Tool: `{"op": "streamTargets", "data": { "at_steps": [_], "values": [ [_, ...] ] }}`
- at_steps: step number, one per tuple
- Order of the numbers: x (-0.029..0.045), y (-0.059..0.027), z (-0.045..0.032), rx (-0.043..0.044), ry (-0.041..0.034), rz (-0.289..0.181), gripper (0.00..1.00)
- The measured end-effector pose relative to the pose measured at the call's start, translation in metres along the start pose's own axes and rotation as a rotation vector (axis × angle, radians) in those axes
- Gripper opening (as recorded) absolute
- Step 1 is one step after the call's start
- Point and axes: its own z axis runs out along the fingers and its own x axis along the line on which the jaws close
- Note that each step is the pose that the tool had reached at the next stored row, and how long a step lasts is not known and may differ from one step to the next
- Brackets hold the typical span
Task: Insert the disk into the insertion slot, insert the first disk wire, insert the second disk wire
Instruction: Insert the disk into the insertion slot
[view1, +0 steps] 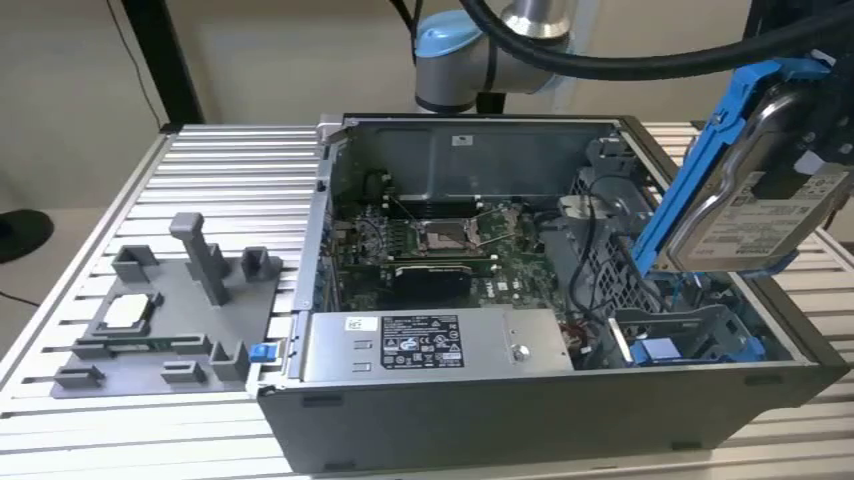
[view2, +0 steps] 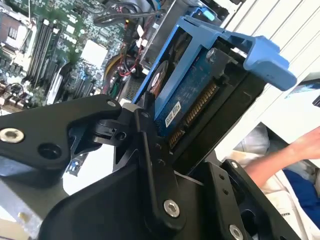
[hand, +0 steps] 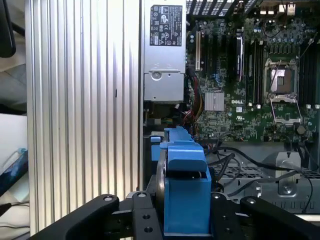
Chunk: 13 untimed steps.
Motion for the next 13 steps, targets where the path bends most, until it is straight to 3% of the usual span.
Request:
{"op": "streamTargets", "data": {
  "at_steps": [6,13],
  "values": [
    [0.0093,-0.0081,0.007,-0.0002,-0.0089,0.0,0.0],
    [0.0111,-0.0117,0.0193,-0.0003,-0.0136,0.002,0.0]
  ]
}}
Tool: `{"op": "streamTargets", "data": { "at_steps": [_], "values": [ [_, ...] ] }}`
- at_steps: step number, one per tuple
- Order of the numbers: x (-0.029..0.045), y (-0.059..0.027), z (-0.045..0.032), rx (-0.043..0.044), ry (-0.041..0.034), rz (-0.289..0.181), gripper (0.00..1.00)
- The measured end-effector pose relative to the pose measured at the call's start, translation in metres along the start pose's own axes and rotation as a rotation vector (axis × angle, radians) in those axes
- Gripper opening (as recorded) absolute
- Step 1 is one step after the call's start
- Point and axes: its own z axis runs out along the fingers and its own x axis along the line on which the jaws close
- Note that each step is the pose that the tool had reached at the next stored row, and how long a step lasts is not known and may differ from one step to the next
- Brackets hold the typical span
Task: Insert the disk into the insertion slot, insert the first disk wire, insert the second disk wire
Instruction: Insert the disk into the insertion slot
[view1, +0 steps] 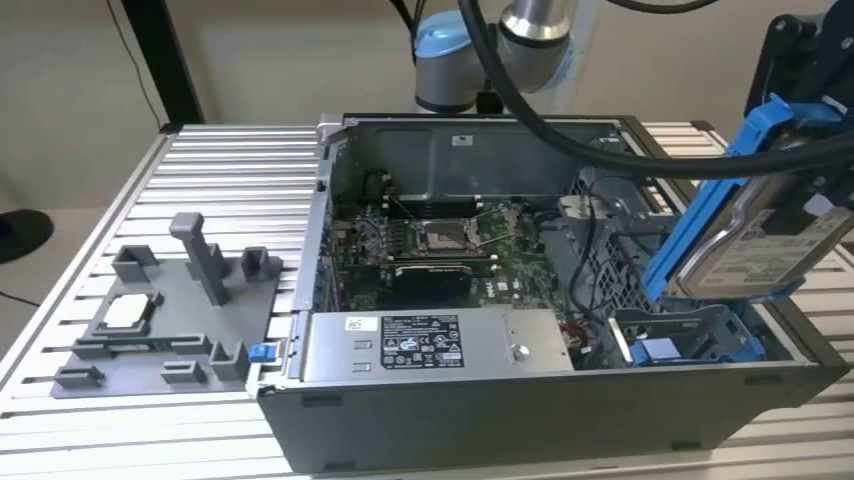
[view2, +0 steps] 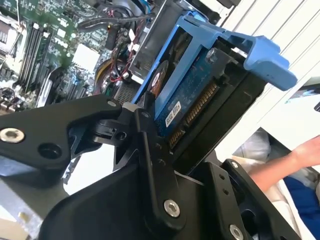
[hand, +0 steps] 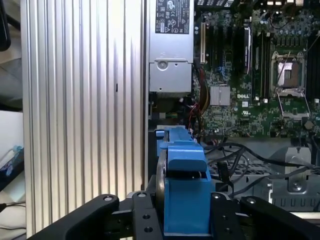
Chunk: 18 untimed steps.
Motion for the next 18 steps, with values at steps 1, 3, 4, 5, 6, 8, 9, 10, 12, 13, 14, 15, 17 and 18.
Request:
{"op": "streamTargets", "data": {
  "at_steps": [1,3,4,5,6,8,9,10,12,13,14,15,17,18],
  "values": [
    [0.0,-0.0004,0.0019,0.0001,-0.0001,0.001,0.0],
    [0.0001,-0.0015,0.0055,0.0001,-0.0002,0.002,0.0],
    [0.0001,-0.002,0.0073,0.0001,-0.0002,0.002,0.0],
    [0.0002,-0.0027,0.0091,0.0001,-0.0002,0.002,0.0],
    [0.0002,-0.0034,0.0109,0.0001,-0.0002,0.002,0.0],
    [0.0002,-0.0049,0.0146,0.0001,-0.0001,0.002,0.0],
    [0.0003,-0.0056,0.0164,0.0,-0.0002,0.002,0.0],
    [0.0003,-0.0062,0.0181,0.0001,-0.0002,0.002,0.0],
    [0.0,-0.0068,0.0218,0.0001,-0.0002,0.002,0.0],
    [-0.0003,-0.0069,0.0237,0.0001,-0.0002,0.002,0.0],
    [-0.0006,-0.0072,0.0254,0.0001,-0.0002,0.002,0.0],
    [-0.0009,-0.0074,0.0272,0.0001,-0.0002,0.002,0.0],
    [-0.0013,-0.0085,0.0309,0.0001,-0.0004,0.002,0.0],
    [-0.0013,-0.009,0.0326,0.0001,-0.0001,0.002,0.0]
  ]
}}
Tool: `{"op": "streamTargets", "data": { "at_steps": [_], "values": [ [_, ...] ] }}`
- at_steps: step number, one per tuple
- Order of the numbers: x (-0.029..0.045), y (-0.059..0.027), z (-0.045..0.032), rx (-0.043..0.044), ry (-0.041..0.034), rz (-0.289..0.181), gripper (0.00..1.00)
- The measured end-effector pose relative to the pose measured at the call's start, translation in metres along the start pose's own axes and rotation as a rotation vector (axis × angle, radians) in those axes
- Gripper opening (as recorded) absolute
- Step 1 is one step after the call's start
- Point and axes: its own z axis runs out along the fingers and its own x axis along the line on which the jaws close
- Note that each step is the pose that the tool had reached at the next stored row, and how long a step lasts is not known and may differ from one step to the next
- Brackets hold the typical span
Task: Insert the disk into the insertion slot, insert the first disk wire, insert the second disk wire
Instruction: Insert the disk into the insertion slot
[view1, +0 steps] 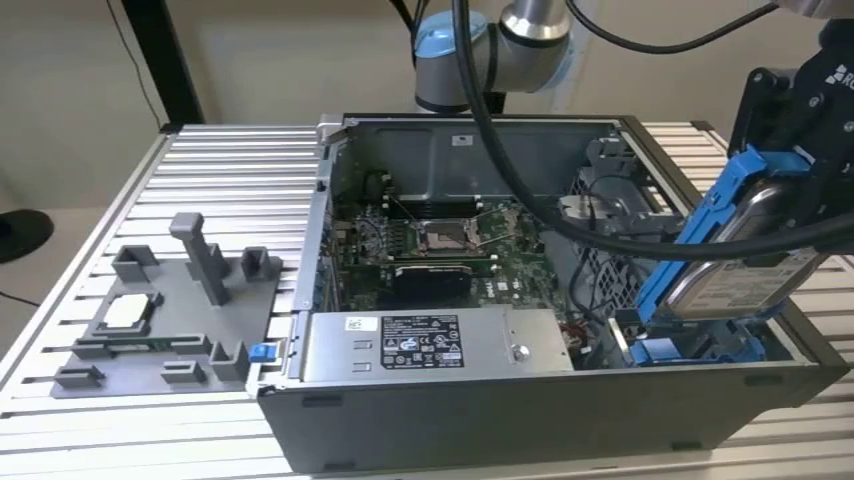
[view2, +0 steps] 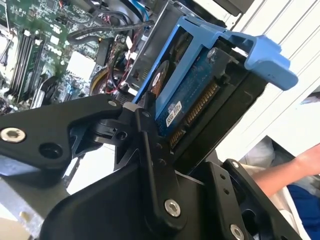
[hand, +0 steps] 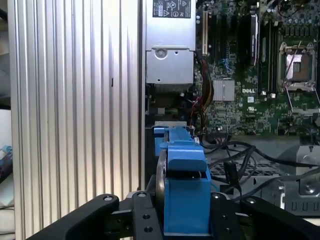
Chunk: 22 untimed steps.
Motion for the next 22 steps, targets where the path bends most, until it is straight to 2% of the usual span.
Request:
{"op": "streamTargets", "data": {
  "at_steps": [1,13,22],
  "values": [
    [0.0001,-0.0009,0.0036,0.0,0.0,0.0,0.0],
    [-0.0019,-0.0025,0.0249,0.0001,-0.0005,0.0,0.0],
    [-0.0054,-0.0027,0.032,-0.0003,-0.0229,-0.001,0.0]
  ]
}}
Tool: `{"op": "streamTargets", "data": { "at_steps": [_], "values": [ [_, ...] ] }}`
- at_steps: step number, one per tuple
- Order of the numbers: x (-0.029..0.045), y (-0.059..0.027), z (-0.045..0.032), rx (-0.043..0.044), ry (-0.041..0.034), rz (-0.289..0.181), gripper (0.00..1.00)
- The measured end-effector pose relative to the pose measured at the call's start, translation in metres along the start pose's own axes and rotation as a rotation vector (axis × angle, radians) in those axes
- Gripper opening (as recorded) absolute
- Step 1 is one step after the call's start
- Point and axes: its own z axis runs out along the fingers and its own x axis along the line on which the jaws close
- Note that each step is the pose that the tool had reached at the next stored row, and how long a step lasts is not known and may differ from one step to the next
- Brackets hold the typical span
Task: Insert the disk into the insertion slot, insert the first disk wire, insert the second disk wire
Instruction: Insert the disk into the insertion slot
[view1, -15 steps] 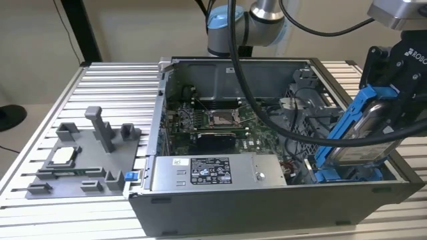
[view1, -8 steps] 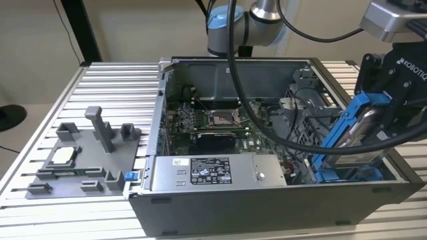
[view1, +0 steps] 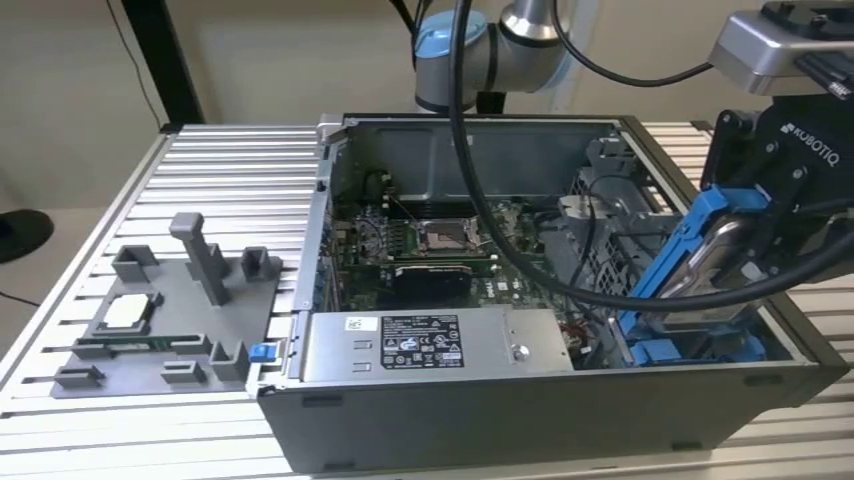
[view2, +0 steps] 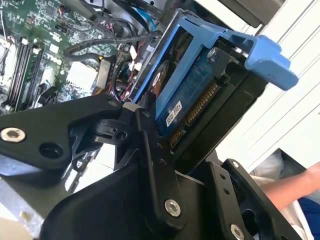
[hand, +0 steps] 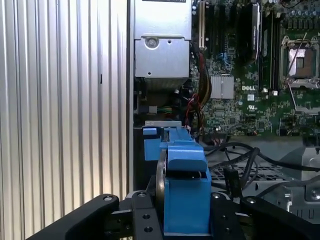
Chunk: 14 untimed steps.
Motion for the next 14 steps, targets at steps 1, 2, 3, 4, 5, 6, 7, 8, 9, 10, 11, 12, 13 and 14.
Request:
{"op": "streamTargets", "data": {
  "at_steps": [1,2,3,4,5,6,7,8,9,10,11,12,13,14],
  "values": [
    [0.0,-0.0001,0.0013,0.0003,-0.0008,0.0,0.0],
    [0.0,-0.0002,0.0024,0.0006,-0.0009,0.0,0.0],
    [0.0001,-0.0003,0.0032,0.001,-0.0008,0.0,0.0],
    [0.0001,-0.0006,0.004,0.0016,-0.0008,0.0,0.0],
    [0.0001,-0.001,0.0048,0.0016,-0.0011,0.0,0.0],
    [0.0002,-0.0015,0.0055,0.0019,-0.0012,0.0,0.0],
    [0.0002,-0.0016,0.006,0.0023,-0.001,0.0,0.0],
    [0.0002,-0.0017,0.007,0.0025,-0.0009,0.0,0.0],
    [0.0003,-0.0018,0.0087,0.0027,-0.0013,0.0,0.0],
    [0.0004,-0.0019,0.0101,0.0028,-0.0011,0.0,0.0],
    [0.0004,-0.002,0.0117,0.0028,-0.0011,0.0,0.0],
    [0.0005,-0.0021,0.0134,0.0028,-0.0011,0.0,0.0],
    [0.0006,-0.0022,0.0152,0.0028,-0.0012,0.0,0.0],
    [0.0006,-0.0023,0.017,0.0029,-0.0011,0.0,0.0]
  ]
}}
